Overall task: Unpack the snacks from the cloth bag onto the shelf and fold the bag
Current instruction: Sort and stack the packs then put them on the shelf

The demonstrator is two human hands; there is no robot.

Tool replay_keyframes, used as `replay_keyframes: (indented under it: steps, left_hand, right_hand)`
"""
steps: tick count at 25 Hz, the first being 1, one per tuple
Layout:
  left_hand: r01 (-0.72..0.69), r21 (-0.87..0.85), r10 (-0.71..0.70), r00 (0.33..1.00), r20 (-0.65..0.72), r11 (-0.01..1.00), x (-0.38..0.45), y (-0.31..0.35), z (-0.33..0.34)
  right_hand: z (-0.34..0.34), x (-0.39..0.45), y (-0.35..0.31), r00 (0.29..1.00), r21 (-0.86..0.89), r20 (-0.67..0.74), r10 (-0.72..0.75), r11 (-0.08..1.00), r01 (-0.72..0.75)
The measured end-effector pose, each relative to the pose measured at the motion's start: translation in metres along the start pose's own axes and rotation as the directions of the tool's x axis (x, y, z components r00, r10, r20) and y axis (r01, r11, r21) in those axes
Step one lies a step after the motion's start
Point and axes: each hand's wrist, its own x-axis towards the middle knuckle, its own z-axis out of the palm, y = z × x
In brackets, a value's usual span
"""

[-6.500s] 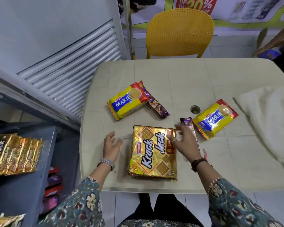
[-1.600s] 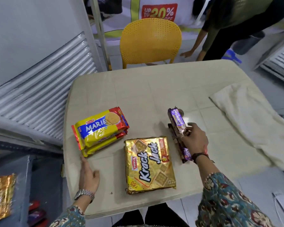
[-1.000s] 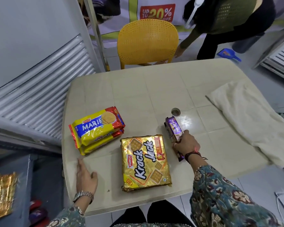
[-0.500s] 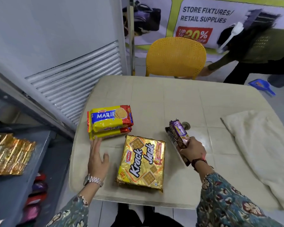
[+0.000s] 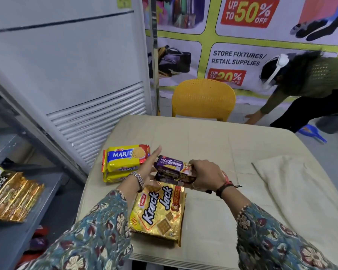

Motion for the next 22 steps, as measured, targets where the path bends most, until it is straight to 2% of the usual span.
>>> replay_keyframes:
  steps: [5, 10, 12, 14, 16, 17, 19, 22]
  left_hand:
    - [0.007, -0.025, -0.006, 0.998, 0.058, 1.000, -0.015, -0.018, -0.009]
    - [-0.058, -0.143, 0.061, 0.998, 0.016, 0.988, -0.039, -0.026, -0.018]
    - [-0.099, -0.222, 0.106, 0.994, 0.018, 0.970, -0.052, -0.031, -0.023]
    - [-0.140, -0.306, 0.150, 0.989, 0.008, 0.942, -0.061, -0.035, -0.029]
    - [-0.174, -0.376, 0.181, 0.983, -0.018, 0.910, -0.069, -0.036, -0.036]
    - [-0.190, -0.400, 0.194, 0.980, -0.030, 0.897, -0.072, -0.037, -0.040]
    - [-0.229, -0.432, 0.224, 0.973, -0.063, 0.873, -0.080, -0.038, -0.050]
    - [-0.267, -0.451, 0.233, 0.964, -0.130, 0.852, -0.094, -0.044, -0.065]
  right_hand:
    - [-0.002, -0.001, -0.020, 0.991, -0.031, 0.013, -0.130, 0.991, 0.130]
    - [-0.019, -0.001, -0.040, 0.967, -0.062, 0.057, -0.249, 0.966, 0.252]
    - [-0.045, -0.008, -0.046, 0.956, 0.080, 0.106, -0.275, 0.960, 0.267]
    - [-0.071, -0.018, -0.047, 0.972, 0.413, 0.122, -0.198, 0.901, 0.132]
    - [-0.079, -0.020, -0.038, 0.973, 0.649, 0.224, -0.049, 0.752, -0.111]
    - [-0.077, -0.021, -0.035, 0.949, 0.695, 0.313, -0.015, 0.685, -0.218]
    - [-0.062, -0.017, -0.034, 0.897, 0.745, 0.437, -0.072, 0.588, -0.315]
    - [-0.041, -0.006, -0.056, 0.879, 0.803, 0.453, -0.147, 0.495, -0.331]
